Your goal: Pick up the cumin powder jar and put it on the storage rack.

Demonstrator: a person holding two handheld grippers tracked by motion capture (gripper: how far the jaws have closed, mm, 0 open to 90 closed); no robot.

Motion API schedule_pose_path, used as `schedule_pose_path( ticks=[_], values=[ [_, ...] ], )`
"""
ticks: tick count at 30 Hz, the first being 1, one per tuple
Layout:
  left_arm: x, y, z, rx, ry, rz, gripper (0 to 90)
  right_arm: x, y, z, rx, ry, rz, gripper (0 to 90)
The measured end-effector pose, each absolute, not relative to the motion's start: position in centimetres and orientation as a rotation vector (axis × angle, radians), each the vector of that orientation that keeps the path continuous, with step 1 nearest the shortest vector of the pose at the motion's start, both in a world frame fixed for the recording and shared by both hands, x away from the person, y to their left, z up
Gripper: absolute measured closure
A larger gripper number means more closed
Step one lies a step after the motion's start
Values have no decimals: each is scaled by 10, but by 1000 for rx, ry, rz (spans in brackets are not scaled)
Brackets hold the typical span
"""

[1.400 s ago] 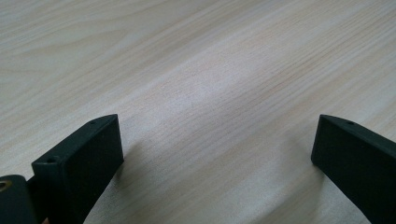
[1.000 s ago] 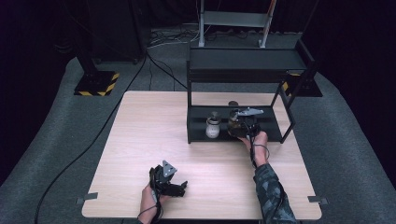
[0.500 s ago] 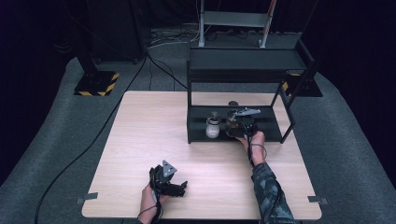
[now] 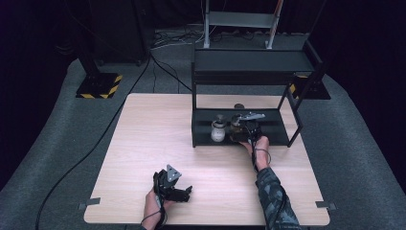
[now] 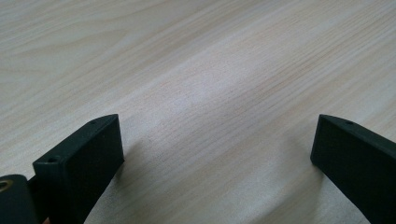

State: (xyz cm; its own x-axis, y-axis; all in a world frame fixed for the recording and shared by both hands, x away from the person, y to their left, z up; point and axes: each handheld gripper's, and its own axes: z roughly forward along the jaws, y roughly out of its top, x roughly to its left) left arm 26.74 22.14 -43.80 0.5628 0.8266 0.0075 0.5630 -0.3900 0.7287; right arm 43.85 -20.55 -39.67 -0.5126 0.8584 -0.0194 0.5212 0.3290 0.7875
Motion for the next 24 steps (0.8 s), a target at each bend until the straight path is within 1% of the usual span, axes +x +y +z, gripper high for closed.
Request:
schedule_pose_path(
  ticks=[24],
  values=[
    [267, 221, -438, 2104, 1108, 494, 19, 431, -207, -403, 1222, 2144, 1079, 302]
  ],
)
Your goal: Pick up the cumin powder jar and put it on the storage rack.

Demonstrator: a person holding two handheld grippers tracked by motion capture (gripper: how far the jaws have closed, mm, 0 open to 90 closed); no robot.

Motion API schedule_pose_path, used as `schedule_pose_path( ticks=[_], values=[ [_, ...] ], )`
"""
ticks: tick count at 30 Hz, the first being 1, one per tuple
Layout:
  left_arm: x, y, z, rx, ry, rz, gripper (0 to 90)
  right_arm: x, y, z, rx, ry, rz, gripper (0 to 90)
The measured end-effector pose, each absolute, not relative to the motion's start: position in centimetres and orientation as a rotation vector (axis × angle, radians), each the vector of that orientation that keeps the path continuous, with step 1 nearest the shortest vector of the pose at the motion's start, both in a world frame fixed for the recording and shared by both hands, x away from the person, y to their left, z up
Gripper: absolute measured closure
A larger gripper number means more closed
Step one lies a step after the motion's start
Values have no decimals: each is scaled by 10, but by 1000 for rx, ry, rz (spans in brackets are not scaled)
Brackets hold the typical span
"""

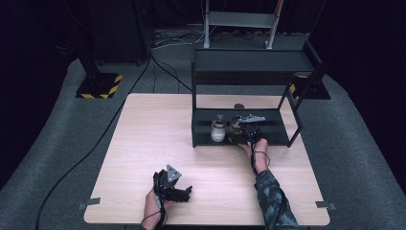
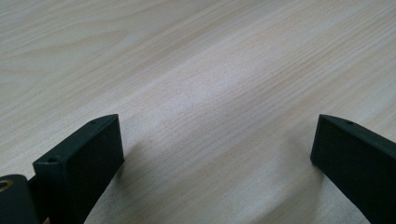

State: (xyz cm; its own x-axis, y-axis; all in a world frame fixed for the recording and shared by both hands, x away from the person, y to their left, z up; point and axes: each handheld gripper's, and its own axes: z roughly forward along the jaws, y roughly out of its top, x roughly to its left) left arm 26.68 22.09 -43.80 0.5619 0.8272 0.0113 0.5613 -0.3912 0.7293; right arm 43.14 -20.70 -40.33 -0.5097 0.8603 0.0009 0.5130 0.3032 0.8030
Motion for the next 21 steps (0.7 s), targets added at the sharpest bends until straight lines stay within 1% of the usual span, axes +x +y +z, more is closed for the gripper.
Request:
schedule_pose_path(
  ticks=[8, 9, 11, 12, 16, 21],
  values=[
    [267, 221, -438, 2104, 1108, 494, 20, 433, -207, -401, 1228, 2151, 1073, 300],
    [267, 221, -438, 2104, 1107, 496, 20, 433, -207, -401, 1231, 2152, 1072, 283],
    [266, 221, -438, 2105, 1107, 496, 20, 434, -210, -399, 1247, 2160, 1090, 208],
    [266, 221, -438, 2104, 1107, 496, 20, 433, -210, -398, 1247, 2158, 1089, 187],
    [266, 221, -438, 2107, 1105, 498, 20, 429, -211, -392, 1234, 2161, 1090, 174],
    [266, 221, -438, 2107, 1105, 498, 20, 427, -211, -387, 1251, 2159, 1077, 100]
  ],
)
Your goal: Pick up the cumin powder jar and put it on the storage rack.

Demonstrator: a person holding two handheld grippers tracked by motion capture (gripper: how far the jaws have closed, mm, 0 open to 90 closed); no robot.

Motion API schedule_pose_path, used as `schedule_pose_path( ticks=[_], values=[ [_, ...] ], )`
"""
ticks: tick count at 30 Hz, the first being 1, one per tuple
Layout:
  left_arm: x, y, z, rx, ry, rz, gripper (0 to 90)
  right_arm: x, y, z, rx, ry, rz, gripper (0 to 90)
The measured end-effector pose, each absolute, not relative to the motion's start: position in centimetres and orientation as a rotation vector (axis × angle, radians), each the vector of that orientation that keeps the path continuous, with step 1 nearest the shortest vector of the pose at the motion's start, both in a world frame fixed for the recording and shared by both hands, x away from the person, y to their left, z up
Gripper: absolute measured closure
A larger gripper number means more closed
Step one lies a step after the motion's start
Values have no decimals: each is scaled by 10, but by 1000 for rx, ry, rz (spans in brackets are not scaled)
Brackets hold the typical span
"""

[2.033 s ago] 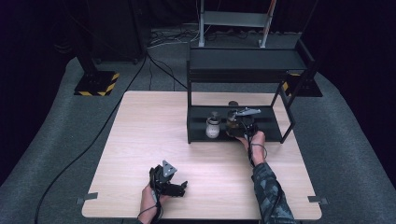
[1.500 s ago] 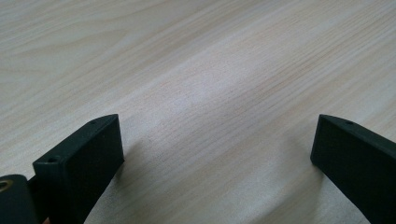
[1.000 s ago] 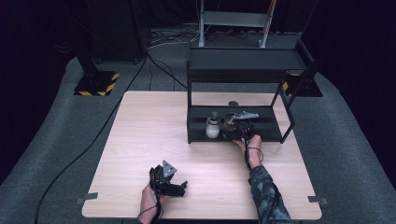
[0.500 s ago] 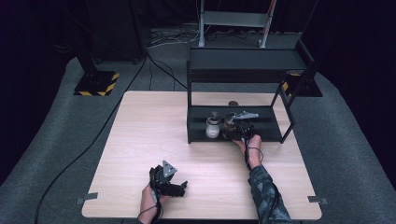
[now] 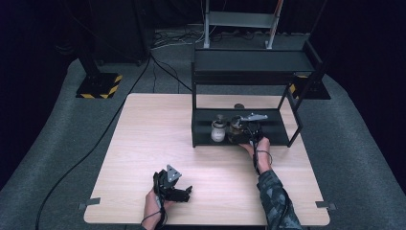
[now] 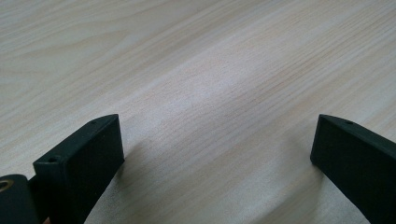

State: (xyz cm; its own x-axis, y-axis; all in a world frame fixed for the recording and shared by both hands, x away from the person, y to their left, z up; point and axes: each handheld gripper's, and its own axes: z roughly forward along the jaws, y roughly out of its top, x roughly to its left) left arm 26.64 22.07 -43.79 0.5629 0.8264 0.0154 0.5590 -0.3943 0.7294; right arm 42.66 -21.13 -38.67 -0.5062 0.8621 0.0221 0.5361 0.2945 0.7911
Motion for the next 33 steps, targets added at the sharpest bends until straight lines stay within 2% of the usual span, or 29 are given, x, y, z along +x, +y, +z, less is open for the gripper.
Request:
schedule_pose_path(
  ticks=[6, 22, 33],
  values=[
    [266, 221, -438, 2107, 1105, 497, 20, 419, -214, -381, 1254, 2178, 1060, 12],
    [268, 222, -438, 2103, 1109, 485, 20, 358, -239, -381, 1214, 2169, 1053, 0],
    [268, 222, -438, 2104, 1108, 482, 20, 310, -249, -406, 1239, 2169, 1023, 0]
  ],
)
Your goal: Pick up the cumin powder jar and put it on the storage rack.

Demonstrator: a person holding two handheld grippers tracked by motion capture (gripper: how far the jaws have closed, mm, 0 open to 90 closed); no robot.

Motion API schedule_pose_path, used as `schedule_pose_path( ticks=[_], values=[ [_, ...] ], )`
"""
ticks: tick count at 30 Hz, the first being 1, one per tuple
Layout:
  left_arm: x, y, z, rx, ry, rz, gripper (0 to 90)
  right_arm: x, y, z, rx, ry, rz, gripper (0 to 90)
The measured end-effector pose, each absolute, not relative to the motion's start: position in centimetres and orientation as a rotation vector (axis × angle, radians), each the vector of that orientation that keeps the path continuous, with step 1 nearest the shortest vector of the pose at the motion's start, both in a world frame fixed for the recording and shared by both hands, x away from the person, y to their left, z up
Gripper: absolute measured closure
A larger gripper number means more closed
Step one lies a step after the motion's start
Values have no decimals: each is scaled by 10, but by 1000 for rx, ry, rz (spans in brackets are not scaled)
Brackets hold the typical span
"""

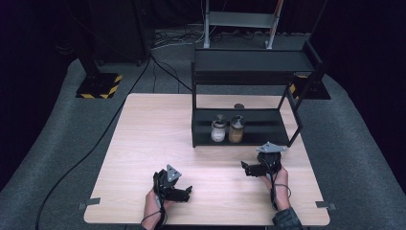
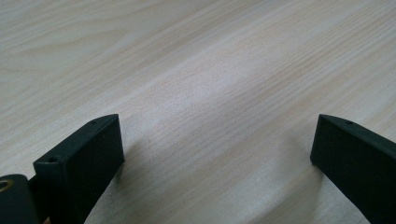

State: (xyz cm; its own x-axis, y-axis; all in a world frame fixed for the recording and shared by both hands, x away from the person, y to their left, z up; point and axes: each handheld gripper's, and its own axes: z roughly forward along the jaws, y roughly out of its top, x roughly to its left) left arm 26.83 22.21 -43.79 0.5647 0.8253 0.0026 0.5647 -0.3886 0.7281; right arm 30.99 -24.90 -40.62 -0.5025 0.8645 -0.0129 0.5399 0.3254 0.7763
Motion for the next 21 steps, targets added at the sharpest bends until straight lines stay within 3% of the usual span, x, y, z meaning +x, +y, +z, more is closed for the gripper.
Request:
schedule_pose_path(
  ticks=[13, 21],
  values=[
    [269, 222, -438, 2107, 1104, 480, 20, 262, -268, -433, 1346, 2121, 1035, 0],
    [270, 222, -437, 2107, 1107, 474, 19, 254, -272, -439, 1351, 2114, 1048, 0]
  ],
)
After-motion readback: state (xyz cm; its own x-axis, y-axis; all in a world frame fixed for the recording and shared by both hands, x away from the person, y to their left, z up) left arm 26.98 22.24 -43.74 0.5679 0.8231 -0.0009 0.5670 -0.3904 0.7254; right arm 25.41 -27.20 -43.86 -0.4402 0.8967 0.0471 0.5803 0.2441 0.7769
